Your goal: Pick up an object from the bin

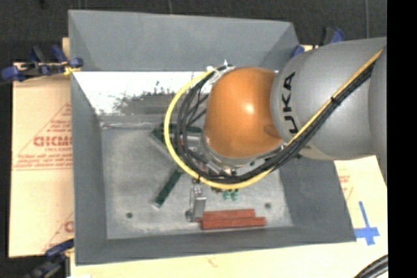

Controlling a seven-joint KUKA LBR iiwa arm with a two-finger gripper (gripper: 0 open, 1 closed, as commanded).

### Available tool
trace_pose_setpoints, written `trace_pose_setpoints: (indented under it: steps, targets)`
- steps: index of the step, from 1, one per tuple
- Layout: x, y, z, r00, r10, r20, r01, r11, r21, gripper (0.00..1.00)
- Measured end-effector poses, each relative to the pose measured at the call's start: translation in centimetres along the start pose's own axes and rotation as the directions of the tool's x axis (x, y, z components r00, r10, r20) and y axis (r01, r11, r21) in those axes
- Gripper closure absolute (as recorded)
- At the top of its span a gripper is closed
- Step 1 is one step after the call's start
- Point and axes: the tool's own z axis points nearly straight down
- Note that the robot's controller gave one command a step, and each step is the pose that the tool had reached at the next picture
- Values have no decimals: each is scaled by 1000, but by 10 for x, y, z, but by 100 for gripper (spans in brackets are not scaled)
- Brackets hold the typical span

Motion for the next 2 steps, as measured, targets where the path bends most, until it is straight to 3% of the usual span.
trace_pose_setpoints:
  steps: [1,2]
  targets:
    - [0,0,0,1000,0,0,0,1000,0,0]
    - [-42,3,92,968,-250,-3,250,968,2,0]
